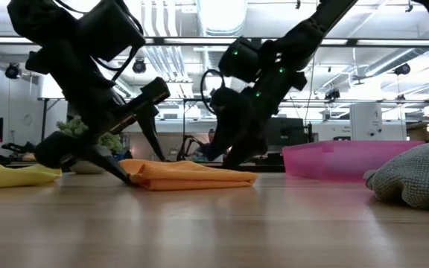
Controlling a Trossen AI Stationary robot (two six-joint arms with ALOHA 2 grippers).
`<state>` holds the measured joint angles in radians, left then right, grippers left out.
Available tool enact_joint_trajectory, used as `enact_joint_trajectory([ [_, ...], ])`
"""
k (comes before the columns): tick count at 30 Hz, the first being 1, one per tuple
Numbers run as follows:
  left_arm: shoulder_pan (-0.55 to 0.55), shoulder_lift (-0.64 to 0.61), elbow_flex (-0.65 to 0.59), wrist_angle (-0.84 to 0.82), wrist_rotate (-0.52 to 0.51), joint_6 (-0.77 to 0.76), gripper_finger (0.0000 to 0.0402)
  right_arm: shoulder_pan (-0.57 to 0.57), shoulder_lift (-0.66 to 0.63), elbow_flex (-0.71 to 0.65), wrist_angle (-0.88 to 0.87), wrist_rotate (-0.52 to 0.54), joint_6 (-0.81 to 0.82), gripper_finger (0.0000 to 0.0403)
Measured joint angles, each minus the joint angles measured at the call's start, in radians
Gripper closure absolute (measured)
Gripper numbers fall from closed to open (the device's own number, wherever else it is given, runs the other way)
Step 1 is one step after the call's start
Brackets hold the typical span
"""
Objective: Fold microfiber towels
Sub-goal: Put the orange microfiber cloth into the pink bin
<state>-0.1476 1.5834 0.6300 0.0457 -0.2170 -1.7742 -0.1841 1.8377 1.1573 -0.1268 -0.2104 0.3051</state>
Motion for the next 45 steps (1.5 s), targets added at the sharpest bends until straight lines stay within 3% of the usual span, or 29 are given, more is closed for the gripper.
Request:
enact_joint_trajectory([
  [10,0.04,0.079,0.0,0.14,-0.027,0.009,0.0162,0.0,0.03,0.02,0.006,-0.036,-0.017,0.0086],
  [19,0.064,0.19,0.011,0.296,-0.02,0.056,0.0172,0.0,0.03,0.017,0.031,-0.08,-0.005,0.013],
  [26,0.065,0.243,0.04,0.294,-0.011,0.055,0.0224,0.0,0.03,0.016,0.033,-0.08,0.01,0.02],
  [36,0.067,0.247,0.05,0.287,-0.019,0.106,0.0332,0.001,0.023,0.016,0.03,-0.084,-0.027,0.0382],
  [40,0.066,0.24,0.058,0.286,-0.03,0.143,0.0389,0.001,0.005,0.016,0.026,-0.087,-0.029,0.0389],
  [45,0.065,0.216,0.059,0.289,-0.062,0.179,0.0393,0.001,-0.034,0.011,0.014,-0.086,-0.036,0.0393],
])
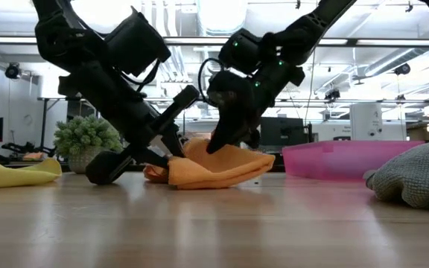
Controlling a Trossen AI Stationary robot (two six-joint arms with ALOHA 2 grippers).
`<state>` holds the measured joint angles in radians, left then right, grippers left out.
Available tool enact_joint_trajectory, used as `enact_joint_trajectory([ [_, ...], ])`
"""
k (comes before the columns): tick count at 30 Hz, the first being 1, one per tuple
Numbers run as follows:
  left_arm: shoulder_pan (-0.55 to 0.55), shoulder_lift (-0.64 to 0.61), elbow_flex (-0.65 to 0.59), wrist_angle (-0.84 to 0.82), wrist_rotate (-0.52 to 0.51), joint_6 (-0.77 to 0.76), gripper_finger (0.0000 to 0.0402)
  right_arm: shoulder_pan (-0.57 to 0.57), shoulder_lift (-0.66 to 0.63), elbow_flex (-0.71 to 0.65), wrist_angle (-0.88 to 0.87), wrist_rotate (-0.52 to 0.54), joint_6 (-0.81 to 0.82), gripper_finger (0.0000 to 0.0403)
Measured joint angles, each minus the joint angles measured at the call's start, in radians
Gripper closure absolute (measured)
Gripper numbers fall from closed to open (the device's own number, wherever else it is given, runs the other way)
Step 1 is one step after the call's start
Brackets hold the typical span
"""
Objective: Fold microfiber towels
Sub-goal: Put the orange microfiber cloth into the pink bin
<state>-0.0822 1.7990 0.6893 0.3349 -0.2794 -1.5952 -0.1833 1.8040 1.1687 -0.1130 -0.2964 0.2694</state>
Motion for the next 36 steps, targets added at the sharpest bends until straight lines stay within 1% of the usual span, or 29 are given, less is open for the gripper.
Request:
enact_joint_trajectory([
  [4,0.0,-0.027,0.012,-0.004,-0.048,0.064,0.0398,0.002,-0.031,-0.004,-0.017,0.008,-0.008,0.0393],
  [6,0.005,-0.028,0.024,-0.013,-0.075,0.129,0.0398,0.002,-0.053,-0.01,-0.031,0.01,-0.011,0.0393],
  [8,0.014,-0.028,0.041,-0.018,-0.097,0.184,0.0398,0.002,-0.075,-0.012,-0.042,0.035,-0.019,0.0393],
  [11,0.019,-0.03,0.068,-0.009,-0.093,0.221,0.0399,0.002,-0.109,-0.015,-0.092,0.085,-0.028,0.0394],
  [17,0.035,-0.032,0.146,-0.003,-0.077,0.349,0.0399,0.002,-0.178,-0.053,-0.124,0.101,-0.027,0.0394],
  [23,0.046,-0.033,0.204,-0.004,-0.053,0.435,0.0399,0.001,-0.294,-0.131,-0.147,0.166,-0.02,0.0394],
  [25,0.054,-0.033,0.214,-0.003,-0.05,0.444,0.04,0.001,-0.335,-0.155,-0.152,0.169,-0.006,0.0394],
  [28,0.068,-0.033,0.234,-0.003,-0.048,0.496,0.04,0.002,-0.399,-0.182,-0.171,0.18,0.008,0.0394],
  [36,0.104,-0.028,0.35,-0.003,-0.031,0.663,0.04,0.002,-0.538,-0.217,-0.264,0.309,0.026,0.0394],
])
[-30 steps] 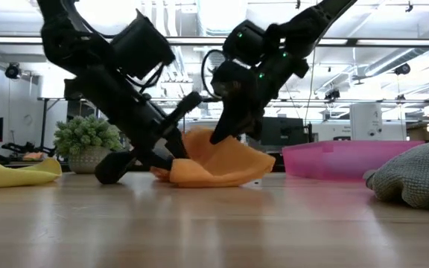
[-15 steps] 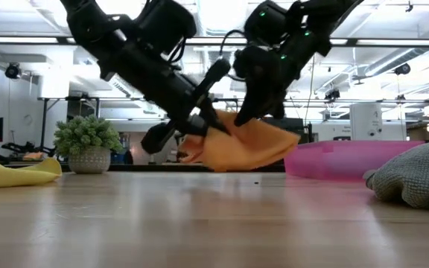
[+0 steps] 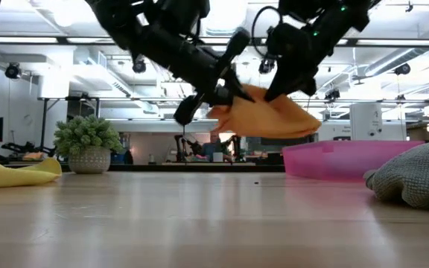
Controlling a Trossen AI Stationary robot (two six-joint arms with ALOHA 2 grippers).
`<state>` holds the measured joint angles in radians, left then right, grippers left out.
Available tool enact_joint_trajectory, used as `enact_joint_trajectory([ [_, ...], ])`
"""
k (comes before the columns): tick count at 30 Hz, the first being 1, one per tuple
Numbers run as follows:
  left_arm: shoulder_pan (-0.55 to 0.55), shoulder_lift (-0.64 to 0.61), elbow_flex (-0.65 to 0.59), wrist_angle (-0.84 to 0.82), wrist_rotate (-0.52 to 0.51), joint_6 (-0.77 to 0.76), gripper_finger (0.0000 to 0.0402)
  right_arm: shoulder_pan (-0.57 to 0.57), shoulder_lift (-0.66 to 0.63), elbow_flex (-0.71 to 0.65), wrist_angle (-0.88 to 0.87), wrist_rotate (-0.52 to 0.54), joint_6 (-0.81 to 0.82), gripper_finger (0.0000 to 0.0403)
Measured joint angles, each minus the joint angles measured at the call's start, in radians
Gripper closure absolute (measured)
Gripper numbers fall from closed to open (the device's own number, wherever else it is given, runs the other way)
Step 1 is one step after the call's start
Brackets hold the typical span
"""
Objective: Fold microfiber towels
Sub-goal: Put the orange microfiber cloth into the pink bin
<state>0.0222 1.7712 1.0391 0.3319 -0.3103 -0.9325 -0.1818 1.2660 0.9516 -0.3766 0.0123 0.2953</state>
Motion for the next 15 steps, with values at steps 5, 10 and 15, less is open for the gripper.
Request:
enact_joint_trajectory([
  [5,0.018,0.038,0.068,-0.002,0.027,0.059,0.04,0.0,-0.063,-0.005,-0.072,0.066,0.008,0.0394],
  [10,0.032,0.101,0.145,0.0,0.067,0.116,0.04,0.0,-0.095,-0.005,-0.136,0.118,0.02,0.0394],
  [15,0.056,0.162,0.23,0.0,0.114,0.174,0.04,0.0,-0.123,-0.005,-0.221,0.2,0.042,0.0394],
])
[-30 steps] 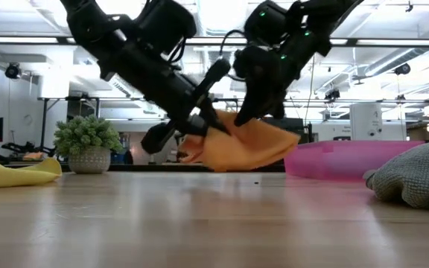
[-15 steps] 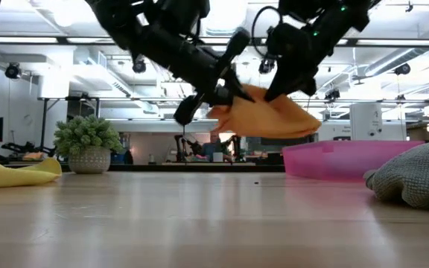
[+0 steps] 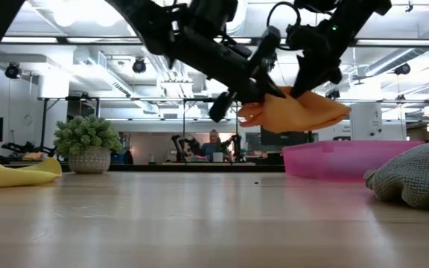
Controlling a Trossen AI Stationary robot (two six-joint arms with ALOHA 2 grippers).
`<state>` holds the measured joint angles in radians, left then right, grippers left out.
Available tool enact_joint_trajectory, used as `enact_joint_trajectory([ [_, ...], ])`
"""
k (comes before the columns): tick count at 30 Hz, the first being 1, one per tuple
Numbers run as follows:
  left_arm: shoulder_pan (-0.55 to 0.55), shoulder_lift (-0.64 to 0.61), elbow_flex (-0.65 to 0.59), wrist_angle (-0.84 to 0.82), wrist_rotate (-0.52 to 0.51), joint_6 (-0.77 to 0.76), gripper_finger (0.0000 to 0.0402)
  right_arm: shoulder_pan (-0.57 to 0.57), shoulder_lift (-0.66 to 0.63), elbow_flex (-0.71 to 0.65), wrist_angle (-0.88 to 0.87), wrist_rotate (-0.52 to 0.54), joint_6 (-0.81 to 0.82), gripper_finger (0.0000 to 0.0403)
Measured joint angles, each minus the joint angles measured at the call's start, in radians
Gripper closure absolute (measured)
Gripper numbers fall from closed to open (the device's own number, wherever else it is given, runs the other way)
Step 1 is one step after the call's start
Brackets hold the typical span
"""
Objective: Fold microfiber towels
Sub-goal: Put the orange microfiber cloth into the pink bin
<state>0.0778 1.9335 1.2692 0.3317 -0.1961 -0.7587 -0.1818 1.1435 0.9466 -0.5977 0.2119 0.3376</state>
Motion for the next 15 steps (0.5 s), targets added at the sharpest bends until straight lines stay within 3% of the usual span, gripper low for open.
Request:
enact_joint_trajectory([
  [10,0.055,0.132,0.169,0.0,0.052,0.085,0.04,-0.002,-0.031,0.0,-0.172,0.198,0.065,0.0394],
  [15,0.067,0.205,0.256,0.0,0.086,0.093,0.04,-0.002,-0.037,0.0,-0.225,0.243,0.093,0.0394],
])
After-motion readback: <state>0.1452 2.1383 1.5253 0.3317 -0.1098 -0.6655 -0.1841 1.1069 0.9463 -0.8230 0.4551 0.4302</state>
